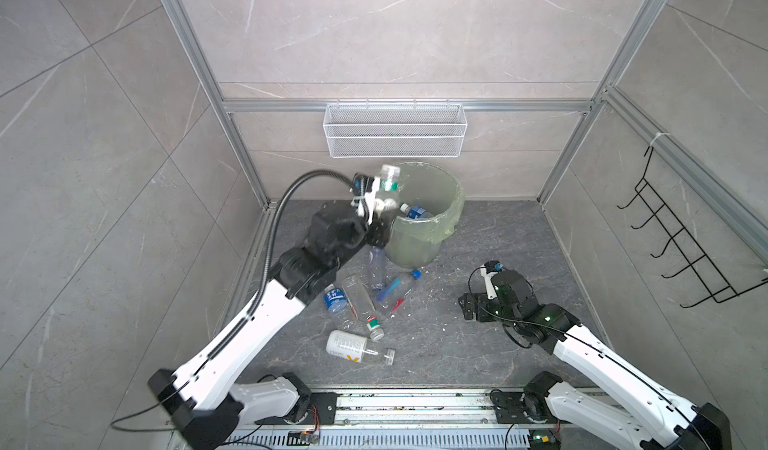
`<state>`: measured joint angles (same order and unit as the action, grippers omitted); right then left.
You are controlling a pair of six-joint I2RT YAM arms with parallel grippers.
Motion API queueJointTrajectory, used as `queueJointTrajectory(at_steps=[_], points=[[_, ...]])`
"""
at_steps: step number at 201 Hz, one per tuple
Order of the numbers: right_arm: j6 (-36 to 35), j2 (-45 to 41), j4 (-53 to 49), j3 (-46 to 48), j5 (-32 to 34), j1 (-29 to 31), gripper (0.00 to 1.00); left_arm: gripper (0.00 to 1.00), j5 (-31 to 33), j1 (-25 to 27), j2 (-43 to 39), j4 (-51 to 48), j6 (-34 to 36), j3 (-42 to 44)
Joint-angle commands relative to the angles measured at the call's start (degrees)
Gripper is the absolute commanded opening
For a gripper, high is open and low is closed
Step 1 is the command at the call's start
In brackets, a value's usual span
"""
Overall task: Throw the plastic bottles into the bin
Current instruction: 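Carry the tea bottle over the bin and open the left gripper, then withdraw the left gripper from the bin back toward the pile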
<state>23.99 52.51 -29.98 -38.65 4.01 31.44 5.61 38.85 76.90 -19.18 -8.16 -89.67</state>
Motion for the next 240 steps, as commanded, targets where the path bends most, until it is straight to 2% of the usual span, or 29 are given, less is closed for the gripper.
queueJointTrajectory(at_steps=[1, 20, 37, 54, 62, 89, 136, 183, 240], points=[[-0.4, -0.6, 0.4, -1.6, -0.8, 0.2, 0.99, 0.54, -11.4, -4.2, 14.5, -3.8, 2.0, -15.7], [-0.3, -1.6, 0.1, -1.6, -1.0, 0.1, 0.99, 0.99, -11.5, -7.0, 26.9, -10.1, -0.1, -32.5], [-0.1, -2.7, -0.5, -1.3, -1.2, 0.1, 0.99, 1.0, -12.8, -9.2, 33.8, -12.3, -1.3, -42.3], [-0.1, -3.9, -1.3, -1.4, -1.1, 0.2, 0.99, 1.0, -13.4, -9.8, 34.9, -12.5, -1.2, -44.2], [-0.2, -4.5, -1.8, -1.5, -1.1, 0.1, 0.99, 1.0, -13.0, -9.7, 33.1, -11.2, -1.0, -41.5], [-0.6, -5.8, -3.0, -1.8, -0.9, 0.1, 0.99, 1.0, -11.9, -9.7, 21.6, -1.6, -1.5, -24.7], [-1.7, -3.6, -2.7, -2.3, -1.0, 0.1, 0.99, 1.0, -9.4, -9.6, 8.1, -0.2, -3.3, -7.4], [-2.4, -1.1, -2.4, -3.6, -0.9, 0.1, 1.0, 1.0, -6.0, -9.2, -2.1, -0.3, -4.4, 7.5], [-3.2, -0.1, -2.3, -4.3, -1.1, 0.1, 1.0, 0.99, -2.1, -7.2, -10.3, -1.9, -5.4, 19.6]])
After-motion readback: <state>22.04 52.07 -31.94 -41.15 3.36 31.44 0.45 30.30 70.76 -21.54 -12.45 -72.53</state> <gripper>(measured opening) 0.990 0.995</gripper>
